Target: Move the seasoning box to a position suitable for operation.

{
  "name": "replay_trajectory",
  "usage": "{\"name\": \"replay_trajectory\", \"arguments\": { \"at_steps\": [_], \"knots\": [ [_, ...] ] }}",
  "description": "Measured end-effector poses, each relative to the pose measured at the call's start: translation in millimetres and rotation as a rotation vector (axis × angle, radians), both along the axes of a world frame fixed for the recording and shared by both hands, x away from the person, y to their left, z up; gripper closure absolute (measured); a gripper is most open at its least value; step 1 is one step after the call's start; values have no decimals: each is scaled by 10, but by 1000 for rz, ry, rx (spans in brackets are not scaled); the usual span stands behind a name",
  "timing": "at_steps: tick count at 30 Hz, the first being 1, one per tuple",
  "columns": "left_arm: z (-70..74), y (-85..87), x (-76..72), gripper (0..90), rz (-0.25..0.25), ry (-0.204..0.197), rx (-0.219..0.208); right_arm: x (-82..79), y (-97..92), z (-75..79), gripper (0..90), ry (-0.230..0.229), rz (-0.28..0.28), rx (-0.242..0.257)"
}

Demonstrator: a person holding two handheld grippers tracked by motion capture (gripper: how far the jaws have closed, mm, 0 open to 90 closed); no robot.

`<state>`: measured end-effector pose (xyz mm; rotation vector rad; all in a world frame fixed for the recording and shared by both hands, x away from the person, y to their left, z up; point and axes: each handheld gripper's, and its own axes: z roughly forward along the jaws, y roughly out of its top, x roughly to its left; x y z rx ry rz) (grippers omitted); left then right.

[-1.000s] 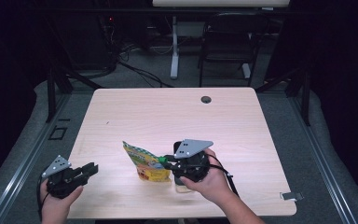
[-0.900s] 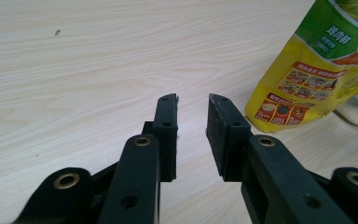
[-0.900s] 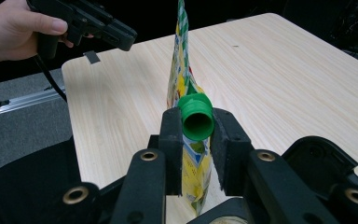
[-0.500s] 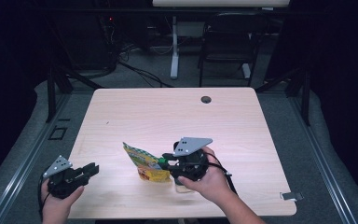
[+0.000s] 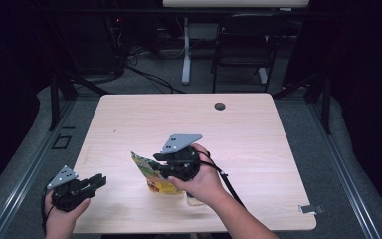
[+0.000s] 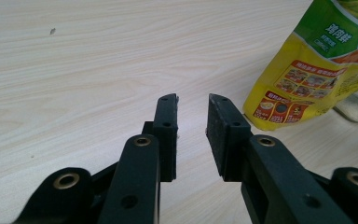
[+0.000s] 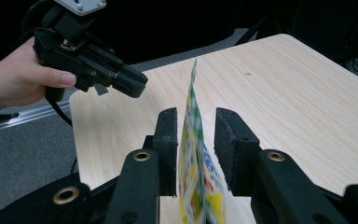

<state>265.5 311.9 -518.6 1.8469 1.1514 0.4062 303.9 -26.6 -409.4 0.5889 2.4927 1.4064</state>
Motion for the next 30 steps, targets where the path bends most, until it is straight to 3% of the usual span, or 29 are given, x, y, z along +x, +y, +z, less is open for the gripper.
{"name": "replay_trajectory", "arguments": {
  "at_steps": [7, 14, 22, 24, 30],
  "knots": [
    [1, -3, 2, 736, -3, 0, 0, 79, 216, 17, 687, -13, 6, -53],
    [0, -6, 3, 735, -8, 3, 4, 159, 361, -26, 734, 20, 25, -104],
    [-8, -18, 6, 734, -10, -1, 1, 225, 426, -90, 819, 51, 27, -149],
    [-15, -26, 8, 734, -11, -1, 1, 231, 428, -96, 848, 47, 29, -173],
    [-21, -58, 6, 733, -25, 4, 12, 225, 428, -98, 900, 37, 24, -175]
  ]
}}
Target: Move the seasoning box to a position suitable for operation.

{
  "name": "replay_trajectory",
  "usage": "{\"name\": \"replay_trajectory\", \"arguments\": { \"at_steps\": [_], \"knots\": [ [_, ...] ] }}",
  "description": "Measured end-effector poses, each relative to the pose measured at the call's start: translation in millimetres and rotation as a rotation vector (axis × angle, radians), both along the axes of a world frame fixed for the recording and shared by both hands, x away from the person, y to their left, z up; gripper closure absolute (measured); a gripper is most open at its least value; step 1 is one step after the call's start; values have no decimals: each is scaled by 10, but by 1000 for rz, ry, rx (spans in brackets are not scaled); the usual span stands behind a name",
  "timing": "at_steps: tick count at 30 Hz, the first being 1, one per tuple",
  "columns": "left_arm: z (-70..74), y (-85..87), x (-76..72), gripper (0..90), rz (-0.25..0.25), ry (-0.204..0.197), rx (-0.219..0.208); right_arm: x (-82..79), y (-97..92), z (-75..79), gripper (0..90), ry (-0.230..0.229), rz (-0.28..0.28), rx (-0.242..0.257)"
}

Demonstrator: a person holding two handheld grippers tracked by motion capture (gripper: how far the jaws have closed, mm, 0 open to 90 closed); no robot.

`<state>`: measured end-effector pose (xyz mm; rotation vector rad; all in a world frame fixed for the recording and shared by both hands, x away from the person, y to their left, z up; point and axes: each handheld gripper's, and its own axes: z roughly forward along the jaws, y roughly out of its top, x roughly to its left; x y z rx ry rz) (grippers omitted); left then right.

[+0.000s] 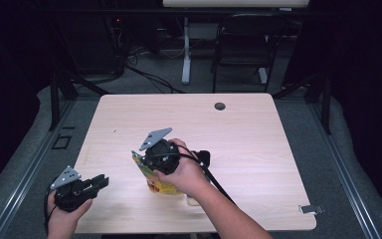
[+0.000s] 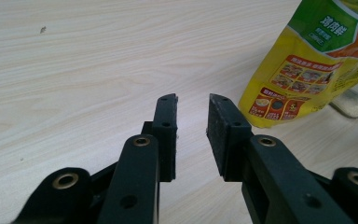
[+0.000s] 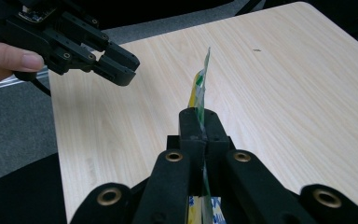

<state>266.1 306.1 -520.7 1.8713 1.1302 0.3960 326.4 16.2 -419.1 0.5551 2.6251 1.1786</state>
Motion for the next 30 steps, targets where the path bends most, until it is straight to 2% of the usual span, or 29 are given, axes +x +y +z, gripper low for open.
{"name": "replay_trajectory", "arguments": {
  "at_steps": [3, 8, 12, 17, 19, 27, 28, 30],
  "knots": [
    [-2, -6, 0, 732, -1, -1, -1, -19, 0, 1, 900, -25, 1, -10],
    [-3, -11, -2, 713, 2, -4, 2, -47, -33, 5, 900, -39, -6, -1],
    [-11, -54, -5, 688, -11, -9, 13, -61, -91, 28, 900, -35, -7, 33],
    [-18, -123, -19, 651, -37, -7, 22, -137, -157, 124, 900, -50, 6, 79],
    [-30, -159, -29, 618, -43, -20, 22, -171, -181, 159, 900, -59, 11, 91],
    [-31, -295, -57, 569, -127, -34, -18, -242, -327, 281, 900, -88, 7, 138],
    [-28, -307, -60, 564, -136, -28, -14, -245, -345, 295, 900, -89, 6, 145],
    [-38, -330, -57, 559, -155, -22, -36, -252, -377, 325, 900, -95, 4, 148]
  ]
}}
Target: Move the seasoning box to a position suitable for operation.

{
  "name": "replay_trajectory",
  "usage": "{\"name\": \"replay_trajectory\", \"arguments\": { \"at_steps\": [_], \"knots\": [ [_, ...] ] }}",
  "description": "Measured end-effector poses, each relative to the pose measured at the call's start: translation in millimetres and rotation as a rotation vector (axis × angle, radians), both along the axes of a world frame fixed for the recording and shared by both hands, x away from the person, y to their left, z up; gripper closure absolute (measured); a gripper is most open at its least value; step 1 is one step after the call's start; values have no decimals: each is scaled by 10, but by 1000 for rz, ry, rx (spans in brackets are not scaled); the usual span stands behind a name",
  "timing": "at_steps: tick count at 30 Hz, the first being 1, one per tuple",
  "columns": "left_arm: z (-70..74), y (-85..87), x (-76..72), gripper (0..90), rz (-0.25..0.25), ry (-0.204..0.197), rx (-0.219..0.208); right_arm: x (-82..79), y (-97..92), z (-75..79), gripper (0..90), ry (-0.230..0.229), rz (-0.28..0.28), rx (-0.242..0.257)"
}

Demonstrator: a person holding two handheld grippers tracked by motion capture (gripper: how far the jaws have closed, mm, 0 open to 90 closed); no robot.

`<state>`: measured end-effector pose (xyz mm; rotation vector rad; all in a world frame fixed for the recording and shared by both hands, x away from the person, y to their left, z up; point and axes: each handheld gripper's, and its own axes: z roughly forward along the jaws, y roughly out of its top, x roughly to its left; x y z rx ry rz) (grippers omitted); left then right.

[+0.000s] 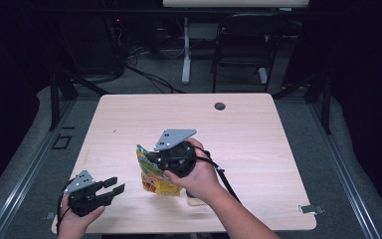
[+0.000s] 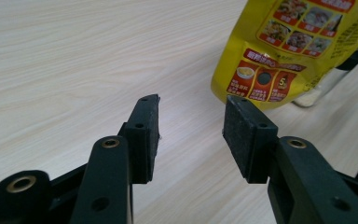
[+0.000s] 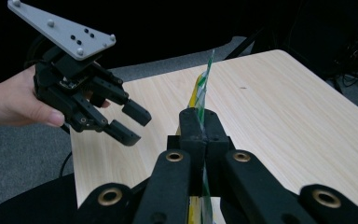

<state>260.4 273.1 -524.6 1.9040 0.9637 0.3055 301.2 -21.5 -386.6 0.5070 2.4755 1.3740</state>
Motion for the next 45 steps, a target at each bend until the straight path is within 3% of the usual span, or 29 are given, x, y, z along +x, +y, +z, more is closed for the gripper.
{"name": "replay_trajectory", "arguments": {
  "at_steps": [4, 11, 17, 25, 29, 45],
  "knots": [
    [-49, -85, 9, 531, -42, 17, -30, -14, -58, 53, 900, -11, -7, 21],
    [-133, -324, 4, 460, -143, 27, -6, -53, -90, 113, 900, -28, -6, 42],
    [-201, -468, 17, 434, -185, 44, -10, -97, -78, 164, 900, -35, 9, 59],
    [-236, -567, 11, 435, -216, 51, 0, -149, -18, 225, 900, -43, 33, 73],
    [-238, -603, 15, 433, -233, 57, -14, -153, 8, 233, 900, -46, 37, 72],
    [-219, -620, 28, 425, -247, 52, -20, -166, 95, 214, 900, -32, 60, 65]
  ]
}}
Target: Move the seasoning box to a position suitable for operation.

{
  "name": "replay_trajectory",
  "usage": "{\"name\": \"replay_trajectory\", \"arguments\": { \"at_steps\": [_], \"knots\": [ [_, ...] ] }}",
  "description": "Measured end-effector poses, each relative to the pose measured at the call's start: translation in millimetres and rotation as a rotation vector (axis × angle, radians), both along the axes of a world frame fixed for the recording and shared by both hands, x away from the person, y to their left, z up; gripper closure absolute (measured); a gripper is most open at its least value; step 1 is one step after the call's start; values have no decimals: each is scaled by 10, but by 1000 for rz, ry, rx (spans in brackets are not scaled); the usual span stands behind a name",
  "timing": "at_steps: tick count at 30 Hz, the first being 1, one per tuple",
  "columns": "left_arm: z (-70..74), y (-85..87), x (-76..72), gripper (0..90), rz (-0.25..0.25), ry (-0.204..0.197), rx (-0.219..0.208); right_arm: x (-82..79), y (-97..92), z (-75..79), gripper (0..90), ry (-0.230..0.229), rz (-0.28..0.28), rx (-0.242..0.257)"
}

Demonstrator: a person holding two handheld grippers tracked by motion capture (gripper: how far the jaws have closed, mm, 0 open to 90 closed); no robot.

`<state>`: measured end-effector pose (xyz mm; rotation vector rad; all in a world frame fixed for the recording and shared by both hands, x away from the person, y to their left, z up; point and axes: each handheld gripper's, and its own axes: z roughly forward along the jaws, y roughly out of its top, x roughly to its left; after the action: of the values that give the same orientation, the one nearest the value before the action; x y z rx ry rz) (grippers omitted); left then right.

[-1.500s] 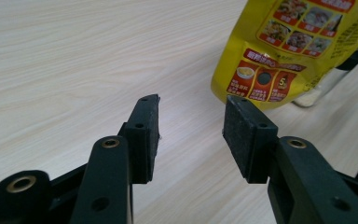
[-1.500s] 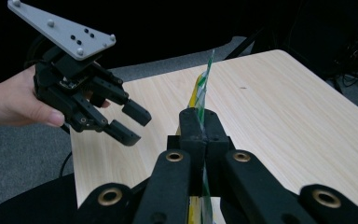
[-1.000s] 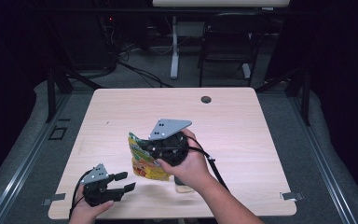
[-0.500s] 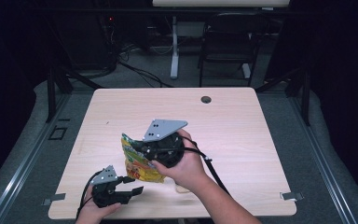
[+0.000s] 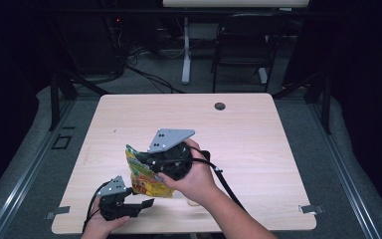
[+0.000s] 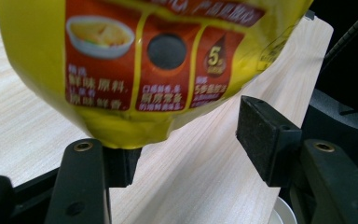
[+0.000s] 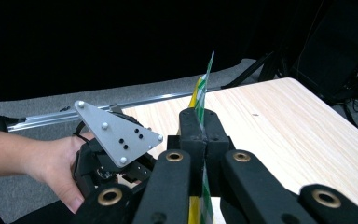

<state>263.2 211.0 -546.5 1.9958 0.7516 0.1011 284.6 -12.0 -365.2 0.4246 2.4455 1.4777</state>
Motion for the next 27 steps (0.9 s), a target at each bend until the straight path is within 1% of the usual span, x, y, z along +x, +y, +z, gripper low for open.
{"name": "replay_trajectory", "arguments": {
  "at_steps": [2, 4, 6, 8, 14, 16, 19, 22, 27],
  "knots": [
    [1, 6, -1, 425, 3, -3, 6, 2, 6, -7, 900, 2, 2, 1],
    [2, 17, 0, 436, 6, 2, -8, 6, 3, -10, 900, 1, 3, 1],
    [12, 35, 4, 442, 9, 4, -10, 11, -10, -13, 900, 1, 9, 4],
    [17, 51, 8, 446, 15, 17, -20, 17, -26, -19, 900, -1, 9, 5],
    [21, 62, 7, 447, 13, 24, -12, 50, -67, -49, 900, -1, 7, -8],
    [22, 64, 8, 447, 11, 28, -21, 54, -80, -54, 900, -6, 4, -10],
    [30, 75, 10, 455, 16, 37, -21, 62, -100, -65, 900, -4, 2, -8],
    [34, 88, 14, 459, 15, 38, -30, 76, -125, -73, 900, -4, 1, -12],
    [43, 96, 16, 458, 21, 44, -41, 86, -143, -81, 900, -9, 3, -3]
  ]
}}
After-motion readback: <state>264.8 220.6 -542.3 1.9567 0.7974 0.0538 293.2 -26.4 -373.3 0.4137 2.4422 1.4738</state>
